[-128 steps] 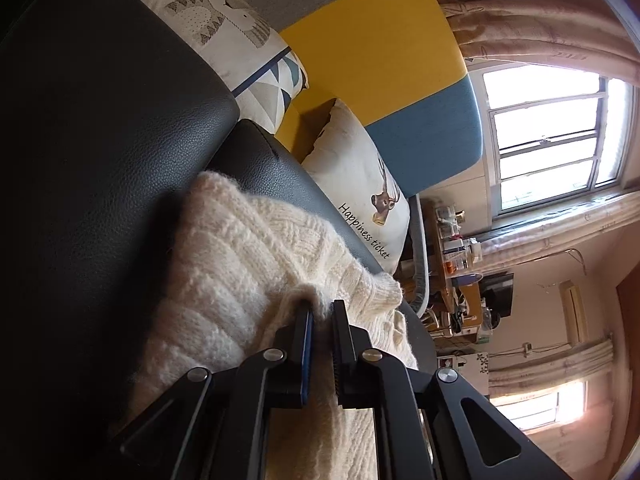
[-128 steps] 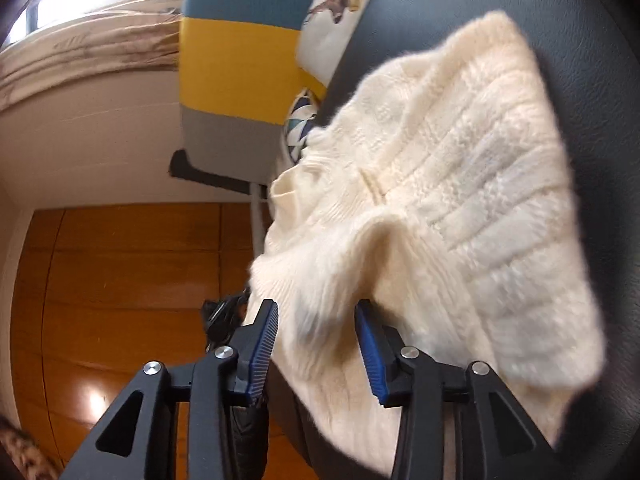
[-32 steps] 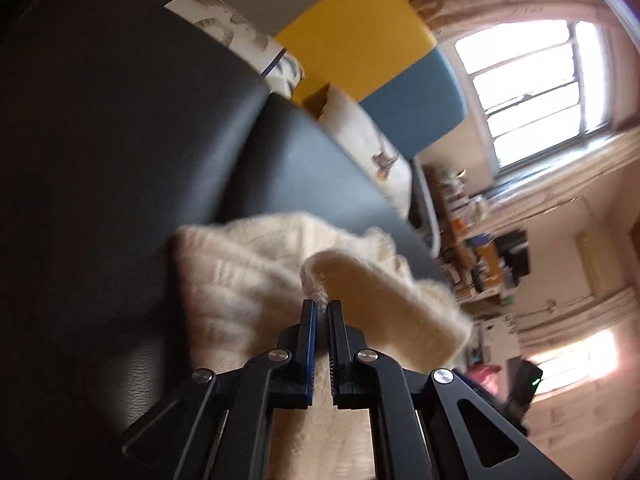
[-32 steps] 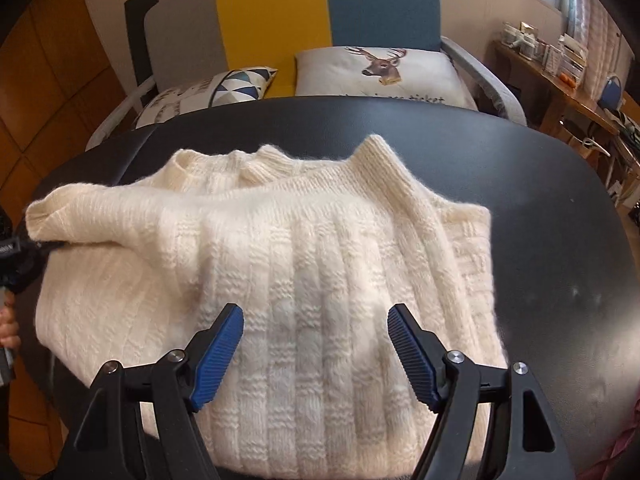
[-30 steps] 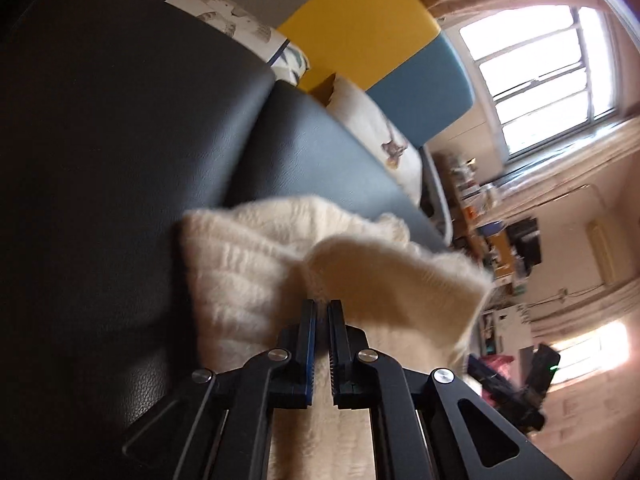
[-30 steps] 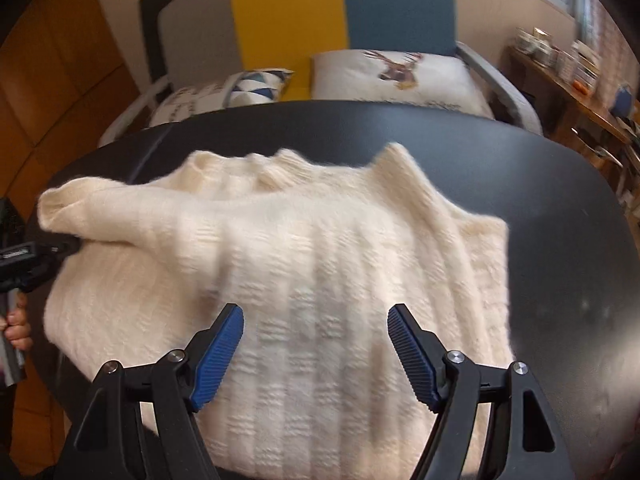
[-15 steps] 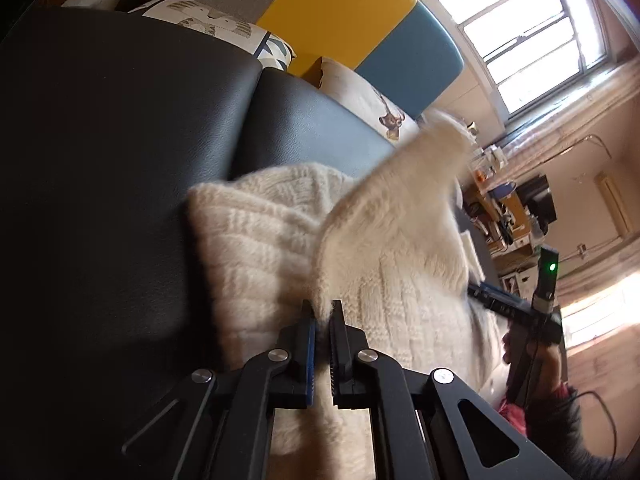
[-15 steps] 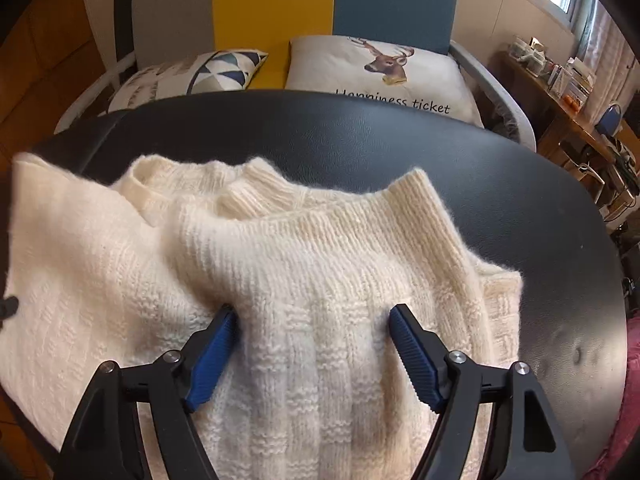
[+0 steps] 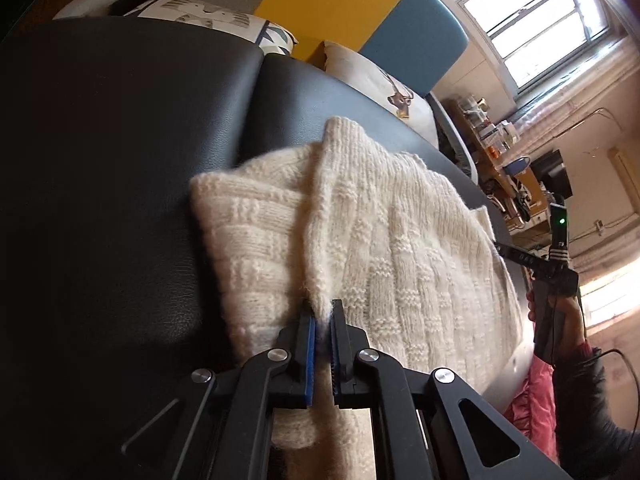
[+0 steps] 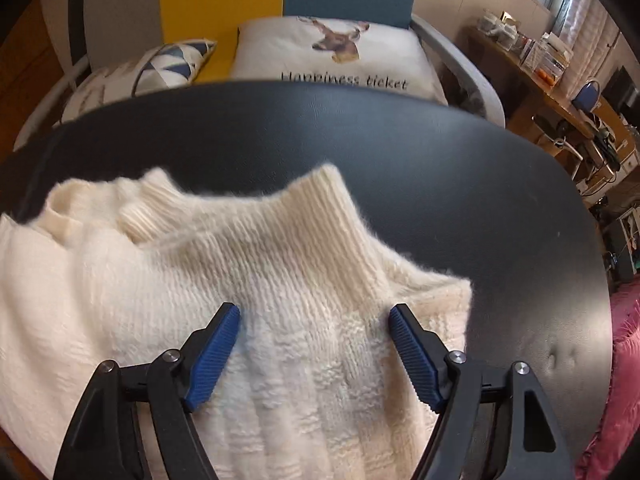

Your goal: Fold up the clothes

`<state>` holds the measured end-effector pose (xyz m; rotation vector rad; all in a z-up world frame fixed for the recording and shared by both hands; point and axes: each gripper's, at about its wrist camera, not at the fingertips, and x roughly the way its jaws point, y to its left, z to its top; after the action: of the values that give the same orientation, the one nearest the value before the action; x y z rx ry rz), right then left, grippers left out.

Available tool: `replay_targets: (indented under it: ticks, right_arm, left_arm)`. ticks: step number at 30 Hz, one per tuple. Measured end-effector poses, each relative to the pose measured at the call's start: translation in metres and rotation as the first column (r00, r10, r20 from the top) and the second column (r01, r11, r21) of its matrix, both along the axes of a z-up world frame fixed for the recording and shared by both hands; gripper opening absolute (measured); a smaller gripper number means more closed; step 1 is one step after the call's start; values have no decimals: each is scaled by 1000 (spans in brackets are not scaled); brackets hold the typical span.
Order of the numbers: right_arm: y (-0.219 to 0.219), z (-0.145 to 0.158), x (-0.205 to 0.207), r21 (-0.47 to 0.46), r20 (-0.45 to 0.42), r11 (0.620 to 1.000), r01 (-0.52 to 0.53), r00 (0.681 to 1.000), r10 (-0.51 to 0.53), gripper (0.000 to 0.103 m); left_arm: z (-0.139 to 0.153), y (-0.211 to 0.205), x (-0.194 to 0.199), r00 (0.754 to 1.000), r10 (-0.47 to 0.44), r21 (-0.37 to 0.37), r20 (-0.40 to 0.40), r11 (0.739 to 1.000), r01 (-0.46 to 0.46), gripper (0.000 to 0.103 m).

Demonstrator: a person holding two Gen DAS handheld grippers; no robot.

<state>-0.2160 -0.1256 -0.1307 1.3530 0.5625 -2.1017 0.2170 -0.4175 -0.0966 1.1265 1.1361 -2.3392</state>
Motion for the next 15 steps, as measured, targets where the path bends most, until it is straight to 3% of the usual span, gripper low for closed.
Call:
replay_targets:
  ticks: [2,4,7,8,9,11,15]
  right_arm:
    - [10,1,-6,-46,32,999,28,999,-27,84]
    - [27,13,-7,-168,98,985,31,995,-15,82]
    - [65,33,-14,-369,198,929,33,979,44,82]
    - [80,39,-19,-424,219,905,43,974,56,82]
    - [86,41,-23,-443,232,896,42,970,70,82]
    - [82,37,-29,-435,250,900,22,963,97,82]
    - [76,30,-43,-422,285,907,-18,947,151,79]
  left_arm:
    - [1,2,3,1000,-10,-24,24,1000,11,6]
    - [3,4,5,999,-24,-25,28,999,25,6]
    - [9,-5,0,1000,-23,23,-13,999,23,10]
    - [10,-10,-2,999,-16,45,-32,999,18,18]
    - [13,-15,-3,998,0,60,-55,998,4,27]
    - [19,-24,-8,997,29,46,-72,999,-26,35]
    - [25,-34,-35,995,14,24,-96,1000,-12,40]
